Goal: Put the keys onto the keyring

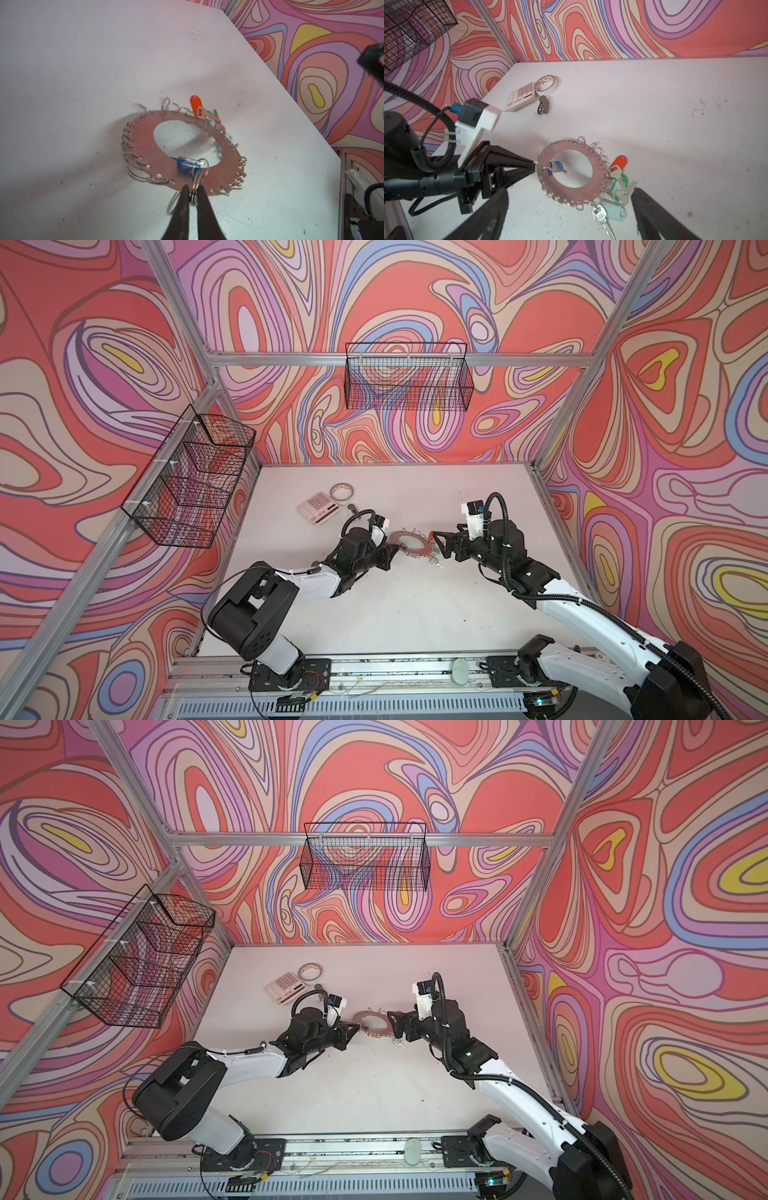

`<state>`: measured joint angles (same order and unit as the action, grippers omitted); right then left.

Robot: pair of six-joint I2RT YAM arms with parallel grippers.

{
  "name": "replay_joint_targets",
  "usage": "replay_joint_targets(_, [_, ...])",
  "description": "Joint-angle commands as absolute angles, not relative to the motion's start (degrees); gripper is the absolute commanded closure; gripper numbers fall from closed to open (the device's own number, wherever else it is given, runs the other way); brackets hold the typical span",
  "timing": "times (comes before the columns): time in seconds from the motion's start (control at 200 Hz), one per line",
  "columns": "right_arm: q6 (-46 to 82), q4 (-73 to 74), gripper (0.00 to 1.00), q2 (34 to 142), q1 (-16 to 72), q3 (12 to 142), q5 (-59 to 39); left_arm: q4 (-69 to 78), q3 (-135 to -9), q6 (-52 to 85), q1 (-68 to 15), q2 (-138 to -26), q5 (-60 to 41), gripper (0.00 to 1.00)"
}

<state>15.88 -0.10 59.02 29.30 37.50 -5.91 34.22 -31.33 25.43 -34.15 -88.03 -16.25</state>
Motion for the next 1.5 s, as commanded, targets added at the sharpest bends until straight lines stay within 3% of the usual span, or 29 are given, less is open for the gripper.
replay_joint_targets(0.0, [16.35,3.41,0.02,59.30,28.76,36.68,-6.15,39.36,-27.88,29.96,-33.14,-83.02,-10.44,0.63])
replay_joint_targets(0.17, [17.10,6.67,0.02,58.19,25.00,37.22,-6.16,27.61,-29.01,27.28,-31.69,-71.94,-1.82,0.35])
replay_joint_targets(0.205, [17.37,7.44,0.02,58.25,23.27,37.50,-6.80,25.13,-30.11,27.25,-30.59,-69.48,-0.40,0.27])
replay_joint_targets(0.24, [17.73,8.35,0.02,58.48,21.25,37.79,-7.82,22.54,-31.80,27.16,-29.23,-66.89,1.15,0.03])
replay_joint_targets(0.26, [18.01,9.01,0.02,58.81,19.81,37.86,-8.67,20.95,-32.21,27.00,-28.33,-65.49,2.30,0.00])
replay_joint_targets(0.456, [22.79,13.13,0.02,65.65,7.31,39.16,-7.52,8.49,-33.95,21.79,-19.50,-55.56,24.73,0.00])
replay_joint_targets(0.576, [24.87,17.86,0.02,68.52,2.96,36.51,2.11,8.98,-31.17,13.52,-14.83,-55.46,35.63,0.00])
replay_joint_targets(0.766, [17.83,29.70,0.02,70.36,2.46,29.62,17.20,16.75,-24.42,16.51,-6.44,-60.64,30.52,0.00])
replay_joint_targets(0.891, [13.70,31.75,0.02,73.33,2.31,28.09,23.38,33.45,-19.01,10.71,-6.24,-66.93,28.80,0.00])
replay_joint_targets(1.172, [8.45,56.20,0.02,86.13,1.43,19.29,28.48,62.06,-14.70,1.87,-3.61,-84.99,16.20,0.00])
replay_joint_targets(1.207, [8.70,51.84,0.02,86.53,1.35,21.50,25.86,61.01,-14.92,2.42,-3.50,-85.47,14.80,0.00])
replay_joint_targets(1.287, [9.05,58.68,0.02,89.25,1.25,20.25,21.08,65.78,-15.46,1.72,-2.48,-89.90,12.48,0.00])
replay_joint_targets(1.347, [7.30,67.23,0.02,92.88,1.22,18.49,20.12,53.27,-19.26,3.14,-2.11,-86.64,11.35,0.00])
replay_joint_targets(1.492, [5.54,59.70,0.02,94.09,2.74,22.95,19.76,49.61,-21.44,3.24,-2.11,-87.47,12.09,0.00])
